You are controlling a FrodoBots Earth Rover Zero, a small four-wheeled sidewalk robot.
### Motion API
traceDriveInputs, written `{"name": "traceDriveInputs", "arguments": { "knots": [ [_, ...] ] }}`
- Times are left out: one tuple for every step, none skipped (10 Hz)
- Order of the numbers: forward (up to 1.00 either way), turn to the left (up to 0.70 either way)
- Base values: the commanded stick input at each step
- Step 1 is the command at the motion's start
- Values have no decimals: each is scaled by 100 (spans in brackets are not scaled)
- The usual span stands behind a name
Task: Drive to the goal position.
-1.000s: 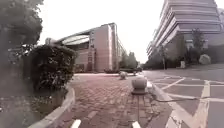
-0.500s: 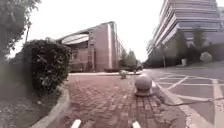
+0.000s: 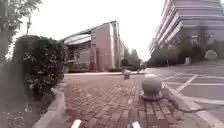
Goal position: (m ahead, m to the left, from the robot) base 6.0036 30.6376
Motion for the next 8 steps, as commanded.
{"name": "traceDriveInputs", "arguments": {
  "knots": [
    [70, 14],
    [70, 14],
    [70, 14],
    [70, 14],
    [70, 14],
    [70, 14],
    [70, 14],
    [70, 14]
  ]
}}
